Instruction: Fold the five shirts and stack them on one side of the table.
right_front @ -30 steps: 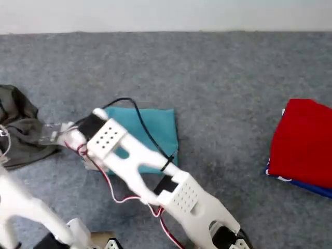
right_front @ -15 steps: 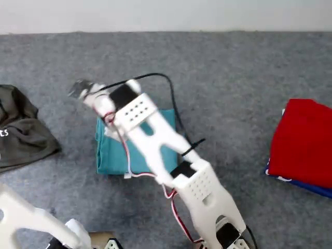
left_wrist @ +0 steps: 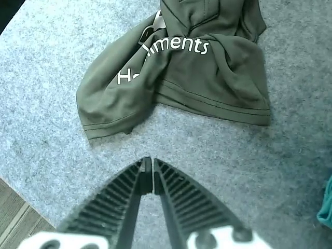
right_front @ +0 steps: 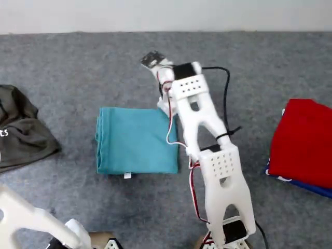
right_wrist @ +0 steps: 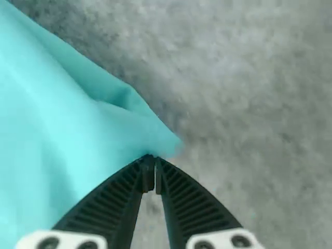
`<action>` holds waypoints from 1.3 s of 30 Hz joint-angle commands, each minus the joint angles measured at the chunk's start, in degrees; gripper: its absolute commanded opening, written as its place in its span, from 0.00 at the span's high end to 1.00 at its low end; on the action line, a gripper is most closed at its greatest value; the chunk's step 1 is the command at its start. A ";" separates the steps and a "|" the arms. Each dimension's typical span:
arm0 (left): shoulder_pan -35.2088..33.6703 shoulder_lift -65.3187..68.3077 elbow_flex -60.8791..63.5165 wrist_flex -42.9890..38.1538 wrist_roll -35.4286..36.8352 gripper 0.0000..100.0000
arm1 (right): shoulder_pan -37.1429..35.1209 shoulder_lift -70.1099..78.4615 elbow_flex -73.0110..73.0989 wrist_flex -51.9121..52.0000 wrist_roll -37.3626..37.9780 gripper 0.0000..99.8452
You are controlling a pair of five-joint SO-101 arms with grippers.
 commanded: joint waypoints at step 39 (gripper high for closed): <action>-0.09 -1.41 1.71 -0.18 -0.53 0.98 | -15.69 -23.87 28.04 9.98 -52.66 0.58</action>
